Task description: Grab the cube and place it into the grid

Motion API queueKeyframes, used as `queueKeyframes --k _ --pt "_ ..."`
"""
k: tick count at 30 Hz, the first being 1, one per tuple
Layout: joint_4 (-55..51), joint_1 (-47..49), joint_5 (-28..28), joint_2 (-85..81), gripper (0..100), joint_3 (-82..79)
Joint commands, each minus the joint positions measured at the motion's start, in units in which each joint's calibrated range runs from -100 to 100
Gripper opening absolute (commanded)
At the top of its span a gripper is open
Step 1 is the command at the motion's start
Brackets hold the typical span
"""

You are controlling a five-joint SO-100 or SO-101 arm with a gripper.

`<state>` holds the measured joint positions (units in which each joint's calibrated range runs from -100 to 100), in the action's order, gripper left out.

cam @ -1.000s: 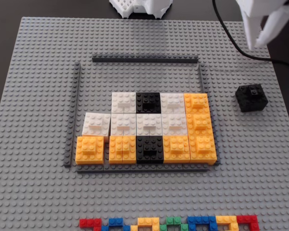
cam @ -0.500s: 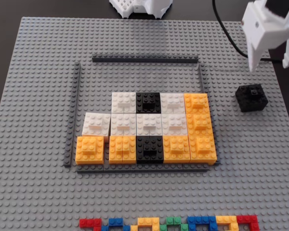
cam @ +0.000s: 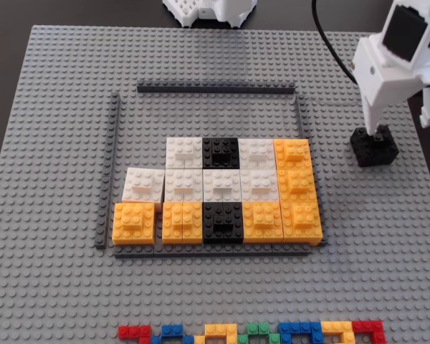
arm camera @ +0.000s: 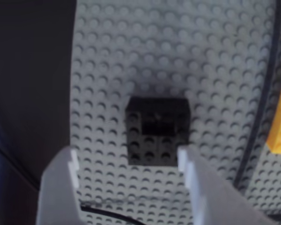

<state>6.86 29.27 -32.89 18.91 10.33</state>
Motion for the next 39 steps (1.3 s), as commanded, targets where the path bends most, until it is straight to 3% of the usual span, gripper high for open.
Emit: queueKeyframes --k 1,39 --pt "0.66 -0.51 0.15 -1.12 26 0.41" --pt "1.93 0.60 1.37 0.95 24 -1.58"
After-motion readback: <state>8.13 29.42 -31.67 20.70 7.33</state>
